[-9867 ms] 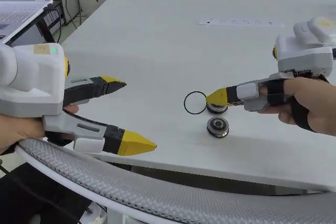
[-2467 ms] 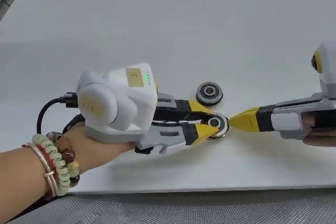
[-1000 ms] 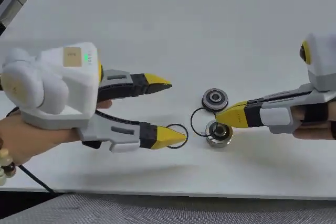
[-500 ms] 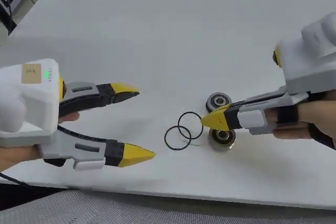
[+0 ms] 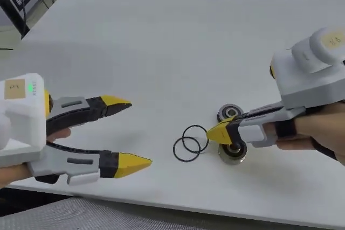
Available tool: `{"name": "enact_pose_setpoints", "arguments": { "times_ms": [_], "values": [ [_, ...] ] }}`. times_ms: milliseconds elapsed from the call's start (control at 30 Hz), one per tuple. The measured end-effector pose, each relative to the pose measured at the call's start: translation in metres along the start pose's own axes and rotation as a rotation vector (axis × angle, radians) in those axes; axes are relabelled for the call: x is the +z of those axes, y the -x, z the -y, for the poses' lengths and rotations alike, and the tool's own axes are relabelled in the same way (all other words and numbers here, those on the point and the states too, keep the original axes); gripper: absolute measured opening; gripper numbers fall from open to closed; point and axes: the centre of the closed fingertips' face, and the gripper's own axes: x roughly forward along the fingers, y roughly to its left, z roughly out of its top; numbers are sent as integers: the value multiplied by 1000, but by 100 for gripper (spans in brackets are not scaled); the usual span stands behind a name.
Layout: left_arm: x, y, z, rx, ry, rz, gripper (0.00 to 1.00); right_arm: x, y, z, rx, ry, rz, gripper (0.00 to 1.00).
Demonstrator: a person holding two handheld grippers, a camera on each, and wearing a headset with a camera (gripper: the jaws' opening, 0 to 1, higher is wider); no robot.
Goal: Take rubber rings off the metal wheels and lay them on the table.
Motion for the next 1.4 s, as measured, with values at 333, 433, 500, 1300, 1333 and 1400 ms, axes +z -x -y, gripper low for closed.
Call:
{"name": "enact_pose_setpoints", "arguments": {
  "times_ms": [333,433,500,1300,1333,1400],
  "values": [
    [9,0,-6,5,-21,6,63,4,10,3,-34,95,-20,11],
    [14,-4,-11,5,-32,9,63,10,19,7,-49,97,11,11],
    [18,-7,-13,1,-38,15,62,13,26,11,-63,106,30,11],
    [71,-84,-14,-156,-162,41,58,0,60,51,-165,126,96,15],
    [73,-89,-14,-162,-166,41,57,-1,60,52,-167,126,95,15],
    [75,-96,-12,-175,-172,43,57,-3,59,54,-169,130,92,15]
  ]
}}
